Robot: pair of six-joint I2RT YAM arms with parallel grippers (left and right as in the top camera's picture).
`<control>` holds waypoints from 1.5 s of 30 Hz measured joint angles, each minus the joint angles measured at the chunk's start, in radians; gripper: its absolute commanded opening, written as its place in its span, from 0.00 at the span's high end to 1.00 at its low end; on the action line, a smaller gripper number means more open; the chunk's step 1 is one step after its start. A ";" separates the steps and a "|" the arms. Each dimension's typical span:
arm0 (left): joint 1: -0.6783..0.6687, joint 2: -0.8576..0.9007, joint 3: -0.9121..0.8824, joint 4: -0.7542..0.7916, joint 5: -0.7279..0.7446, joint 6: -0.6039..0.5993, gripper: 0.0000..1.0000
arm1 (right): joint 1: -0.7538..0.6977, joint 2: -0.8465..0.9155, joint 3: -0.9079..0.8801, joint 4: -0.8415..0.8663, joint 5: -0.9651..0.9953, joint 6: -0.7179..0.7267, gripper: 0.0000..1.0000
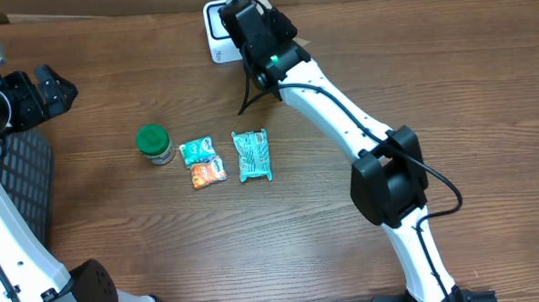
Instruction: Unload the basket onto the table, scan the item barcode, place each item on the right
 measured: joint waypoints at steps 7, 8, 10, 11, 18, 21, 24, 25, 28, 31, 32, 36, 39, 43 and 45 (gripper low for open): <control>0.000 0.000 0.000 0.001 0.000 0.000 0.00 | -0.003 0.022 0.000 0.172 0.016 -0.215 0.96; 0.000 0.000 0.000 0.000 0.000 0.000 0.01 | -0.004 0.022 0.000 0.181 0.015 -0.245 0.96; 0.000 0.000 0.000 0.001 0.000 0.000 0.00 | -0.006 0.022 0.000 0.208 0.013 -0.338 0.96; 0.000 0.000 0.000 0.001 0.000 0.000 0.00 | -0.008 0.022 0.000 0.240 0.013 -0.388 0.96; 0.000 0.000 0.000 0.001 0.000 0.000 0.00 | -0.017 0.022 0.000 0.350 0.017 -0.562 0.96; 0.000 0.000 0.000 0.001 0.000 0.000 0.00 | -0.017 0.022 0.000 0.365 0.017 -0.635 0.96; 0.000 0.000 0.000 0.001 0.000 0.000 0.00 | -0.018 0.022 0.000 0.364 0.017 -0.692 0.96; 0.000 0.000 0.000 0.001 0.000 0.000 0.00 | -0.018 0.022 0.000 0.364 0.017 -0.706 0.96; 0.000 0.000 0.000 0.001 0.000 0.000 0.00 | -0.018 0.022 0.000 0.365 0.013 -0.744 0.96; 0.000 0.000 0.000 0.001 0.000 0.000 0.00 | -0.018 0.022 0.000 0.369 -0.001 -0.783 0.96; 0.000 0.000 0.000 0.001 0.000 0.000 0.01 | -0.018 0.023 0.000 0.377 -0.007 -0.797 0.96; 0.000 0.000 0.000 0.001 0.000 0.000 0.01 | -0.018 0.023 0.000 0.414 -0.016 -0.864 0.96; 0.000 0.000 0.000 0.001 0.000 0.000 0.00 | -0.018 0.031 0.000 0.421 -0.018 -0.902 0.96; 0.000 0.000 0.000 0.001 0.000 0.000 0.00 | -0.024 0.071 0.000 0.451 -0.026 -0.930 0.96; 0.000 0.000 0.000 0.001 0.000 0.000 0.00 | -0.028 0.094 0.000 0.459 -0.029 -0.938 0.96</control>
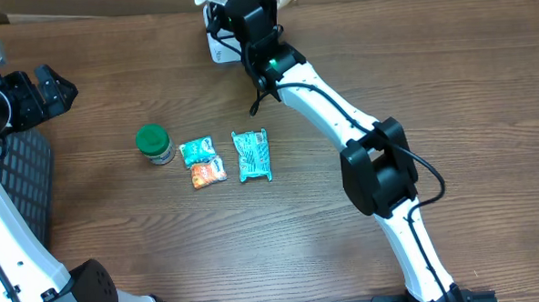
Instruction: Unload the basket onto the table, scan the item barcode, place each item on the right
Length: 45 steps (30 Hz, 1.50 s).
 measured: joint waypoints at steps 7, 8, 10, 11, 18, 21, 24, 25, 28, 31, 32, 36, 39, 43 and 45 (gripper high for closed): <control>0.000 0.000 0.000 0.000 0.000 0.000 0.00 | -0.006 0.098 0.000 0.055 0.006 -0.005 0.96; 0.000 0.000 0.000 0.000 0.000 0.000 0.00 | -0.007 0.105 0.000 0.054 0.006 -0.003 0.96; 0.000 0.000 0.000 0.000 0.000 0.000 0.00 | -0.008 0.114 0.000 0.054 0.006 0.007 0.96; 0.000 0.000 0.000 0.000 0.000 0.000 0.01 | -0.008 0.114 0.000 0.055 0.006 0.013 0.96; 0.000 0.000 0.000 0.000 0.000 0.000 0.00 | -0.008 0.114 0.000 0.061 0.017 0.042 0.96; 0.000 0.000 0.000 0.000 0.000 0.000 0.00 | -0.008 0.114 0.000 0.061 0.024 0.050 0.96; 0.000 0.000 0.000 0.000 0.000 0.000 0.00 | -0.008 0.114 0.000 0.062 0.025 0.055 0.96; 0.000 0.000 0.000 0.000 0.000 0.000 0.00 | -0.007 0.114 0.000 0.062 0.024 0.055 0.96; 0.000 0.000 0.000 0.000 0.000 0.000 0.01 | -0.006 0.114 0.000 0.061 0.025 0.066 0.96; 0.000 0.000 0.000 0.000 0.000 0.000 0.00 | -0.005 0.114 0.000 0.060 0.024 0.101 0.96; 0.000 0.000 0.000 0.000 0.000 0.000 0.00 | -0.003 0.114 0.000 0.055 0.025 0.119 0.96; 0.000 0.000 0.000 0.000 0.000 0.000 0.00 | -0.001 0.081 0.000 -0.042 0.020 0.206 0.96; 0.000 0.000 0.000 0.000 0.000 0.000 0.00 | 0.000 0.006 -0.002 -0.184 0.010 0.301 0.96; 0.000 0.000 0.000 0.000 0.000 0.000 0.00 | 0.001 -0.167 -0.003 -0.452 -0.049 0.465 0.96; 0.000 0.000 0.000 0.000 -0.001 0.000 0.00 | 0.000 -0.317 0.000 -0.615 -0.122 0.607 0.96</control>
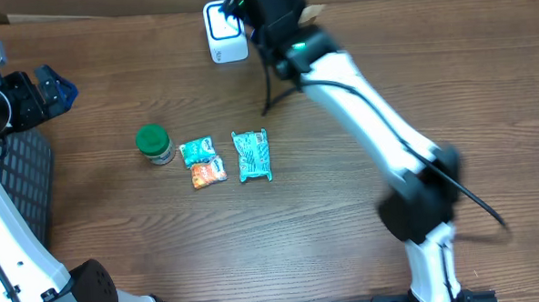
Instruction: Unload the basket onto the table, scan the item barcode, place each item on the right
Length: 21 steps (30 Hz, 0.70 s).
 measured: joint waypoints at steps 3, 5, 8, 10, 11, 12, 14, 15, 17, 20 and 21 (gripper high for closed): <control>0.000 0.000 0.000 0.000 0.001 0.000 0.00 | -0.008 -0.184 0.004 -0.209 -0.140 0.206 0.96; 0.000 0.000 0.000 0.000 0.001 0.000 0.00 | -0.031 -0.284 0.011 -0.329 -0.258 0.333 0.96; 0.000 0.000 0.000 0.000 0.001 0.000 0.01 | -0.119 -0.389 0.019 -0.492 -0.467 0.472 0.96; 0.000 0.000 0.000 0.000 0.001 0.000 0.01 | -0.227 -0.417 0.025 -0.616 -0.627 0.537 0.96; 0.000 0.000 0.000 0.000 0.001 0.000 0.01 | -0.264 -0.417 0.024 -0.646 -0.665 0.552 0.96; 0.000 0.000 0.000 0.000 0.001 0.000 0.00 | -0.315 -0.408 0.019 -0.682 -0.721 0.570 0.96; 0.000 0.000 0.000 0.000 0.001 0.000 0.01 | -0.397 -0.387 -0.007 -0.708 -0.797 0.592 0.96; 0.000 0.000 0.000 0.000 0.001 0.000 0.00 | -0.438 -0.373 -0.029 -0.710 -0.830 0.600 0.96; 0.000 0.000 0.000 0.000 0.001 0.000 0.00 | -0.512 -0.346 -0.083 -0.695 -0.881 0.615 0.96; 0.000 0.000 0.000 0.001 0.001 0.000 0.00 | -0.626 -0.309 -0.210 -0.602 -0.963 0.636 0.96; 0.000 0.000 0.000 0.000 0.000 0.000 0.01 | -0.658 -0.298 -0.254 -0.565 -0.989 0.647 0.96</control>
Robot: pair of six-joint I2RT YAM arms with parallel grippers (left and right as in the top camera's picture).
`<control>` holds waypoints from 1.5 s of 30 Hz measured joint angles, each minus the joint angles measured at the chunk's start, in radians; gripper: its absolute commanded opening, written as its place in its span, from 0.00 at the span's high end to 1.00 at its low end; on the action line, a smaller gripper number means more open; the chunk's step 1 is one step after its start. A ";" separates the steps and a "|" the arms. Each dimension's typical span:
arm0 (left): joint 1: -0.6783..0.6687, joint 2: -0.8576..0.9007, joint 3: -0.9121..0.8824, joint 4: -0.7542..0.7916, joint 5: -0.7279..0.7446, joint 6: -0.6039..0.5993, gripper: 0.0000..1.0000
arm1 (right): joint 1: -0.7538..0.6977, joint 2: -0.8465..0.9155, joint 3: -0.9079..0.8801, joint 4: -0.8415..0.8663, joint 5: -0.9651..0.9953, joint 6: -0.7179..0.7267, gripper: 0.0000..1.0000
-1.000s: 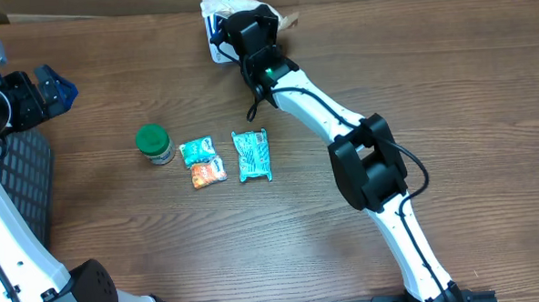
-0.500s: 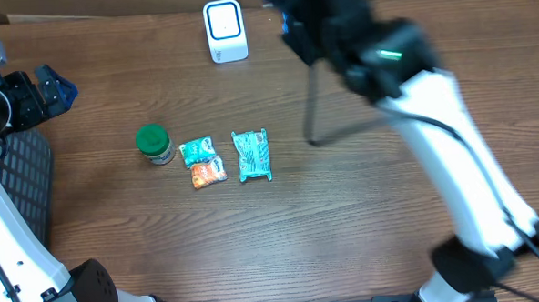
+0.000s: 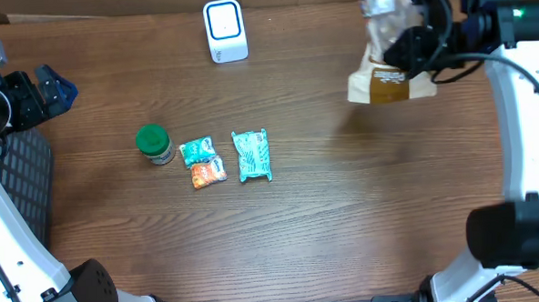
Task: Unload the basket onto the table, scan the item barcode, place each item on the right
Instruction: 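Carry the bag right and drop it on the table's right side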
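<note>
The white barcode scanner (image 3: 225, 30) stands at the back of the table, left of centre, with nothing in front of it. My right gripper (image 3: 403, 47) is far to its right, near the back right, shut on a pale pouch with a brown label (image 3: 387, 82) that hangs below the fingers above the wood. My left gripper (image 3: 55, 91) rests at the far left edge, open and holding nothing.
A green-lidded jar (image 3: 152, 143), a small teal packet (image 3: 197, 151), an orange packet (image 3: 208, 174) and a larger teal packet (image 3: 251, 155) lie in a row mid-table. A black mesh mat (image 3: 25, 180) lies at the left edge.
My right arm has swung from beside the scanner to the back right, carrying the pouch with it. The scanner now shows in full. The left arm and the packets are unchanged.
At first my right gripper was over the scanner, partly covering it, with a pale item in its grip. Then it held that item right at the scanner, later just right of it. Now the pouch is held far right of the scanner.
</note>
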 measured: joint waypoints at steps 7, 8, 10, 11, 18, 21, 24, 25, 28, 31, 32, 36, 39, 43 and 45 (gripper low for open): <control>0.000 0.000 0.000 0.000 0.000 0.000 0.00 | -0.171 0.045 -0.267 0.235 -0.074 0.082 0.96; 0.000 0.000 0.000 0.000 0.000 0.000 0.00 | -0.189 0.048 -0.300 0.270 -0.078 0.092 0.96; 0.000 0.000 0.000 0.000 0.000 0.000 0.00 | -0.224 0.048 -0.372 0.348 -0.082 0.106 0.96; 0.000 0.000 0.000 0.000 0.000 0.000 0.01 | -0.235 0.049 -0.399 0.367 -0.082 0.110 0.96; 0.000 0.000 0.000 0.000 0.000 0.000 0.00 | -0.252 0.082 -0.522 0.417 -0.079 0.125 0.85; 0.000 0.000 0.000 0.000 0.000 0.000 0.00 | -0.252 0.101 -0.533 0.405 -0.060 0.128 0.64; 0.000 0.000 0.000 0.000 0.000 0.000 0.00 | -0.252 0.103 -0.533 0.394 -0.048 0.130 0.33; 0.000 0.000 0.000 0.000 0.000 0.000 0.00 | -0.252 0.103 -0.533 0.391 -0.047 0.127 0.27; 0.000 0.000 0.000 0.000 0.000 0.000 0.00 | -0.252 0.103 -0.533 0.370 -0.043 0.133 0.00; 0.000 0.000 0.000 0.000 0.000 0.000 0.00 | -0.252 0.104 -0.521 0.315 -0.043 0.149 0.00; 0.000 0.000 0.000 0.000 0.000 0.000 0.01 | -0.252 0.104 -0.505 0.278 -0.042 0.154 0.00; 0.000 0.000 0.000 0.000 0.000 0.000 0.00 | -0.252 0.104 -0.388 0.142 -0.042 0.171 0.00; 0.000 0.000 0.000 0.000 0.000 0.000 0.00 | -0.244 0.100 -0.279 0.056 -0.042 0.178 0.00; 0.000 0.000 0.000 0.000 0.000 0.000 0.00 | -0.193 0.077 -0.168 -0.081 -0.038 0.182 0.00; 0.000 0.000 0.000 0.000 0.000 0.000 0.00 | -0.133 0.063 -0.133 -0.108 -0.039 0.182 0.00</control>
